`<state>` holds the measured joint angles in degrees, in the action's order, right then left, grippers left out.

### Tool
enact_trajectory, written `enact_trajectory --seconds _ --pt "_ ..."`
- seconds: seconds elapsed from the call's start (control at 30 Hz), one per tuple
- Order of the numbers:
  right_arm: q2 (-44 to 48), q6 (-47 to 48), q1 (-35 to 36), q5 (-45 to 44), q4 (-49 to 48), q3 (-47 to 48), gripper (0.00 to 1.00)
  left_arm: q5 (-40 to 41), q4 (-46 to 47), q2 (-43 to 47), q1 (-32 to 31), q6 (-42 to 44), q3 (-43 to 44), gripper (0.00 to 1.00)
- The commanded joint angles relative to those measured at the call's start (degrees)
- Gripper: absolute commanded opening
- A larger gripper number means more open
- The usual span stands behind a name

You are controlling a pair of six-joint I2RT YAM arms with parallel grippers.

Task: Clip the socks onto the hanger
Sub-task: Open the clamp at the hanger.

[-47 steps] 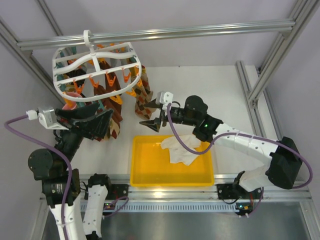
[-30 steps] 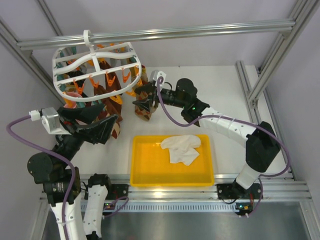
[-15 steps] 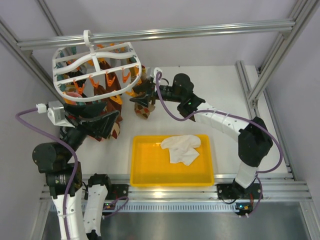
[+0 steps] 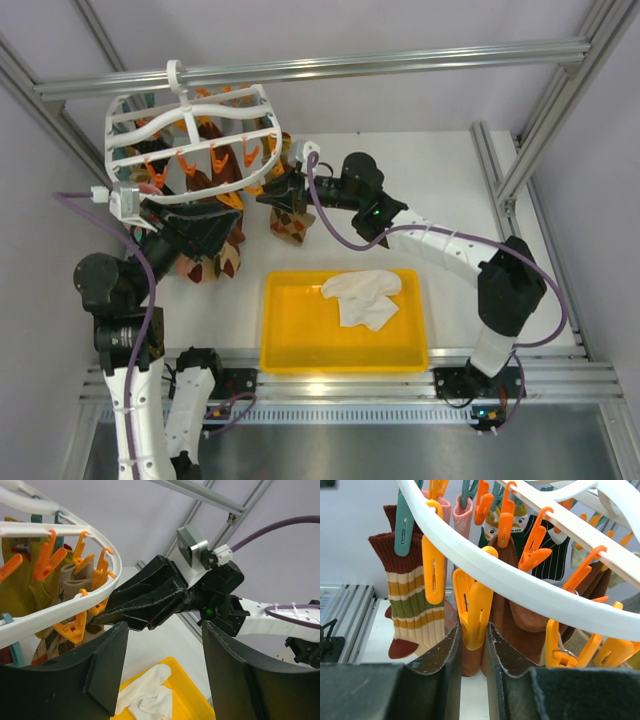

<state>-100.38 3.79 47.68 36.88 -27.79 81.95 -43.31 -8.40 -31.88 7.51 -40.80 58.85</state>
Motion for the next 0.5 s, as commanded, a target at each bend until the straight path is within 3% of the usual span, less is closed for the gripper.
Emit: enact_trajectory --seconds 0.0,0.23,0.47 --pt "4.57 1.39 2.68 -4.0 -2.36 -1.18 0.0 -1.17 -4.07 -1.6 0.05 0.36 1.62 0.65" --pt "6.16 2.36 4.79 -16.55 -1.39 -2.41 0.0 0.68 -6.54 -4.24 -0.04 1.16 1.88 0.63" --pt "6.34 3.32 6.46 -20.97 -0.86 -2.23 0.0 2.53 -4.61 -4.42 -0.21 -1.65 -0.83 0.54"
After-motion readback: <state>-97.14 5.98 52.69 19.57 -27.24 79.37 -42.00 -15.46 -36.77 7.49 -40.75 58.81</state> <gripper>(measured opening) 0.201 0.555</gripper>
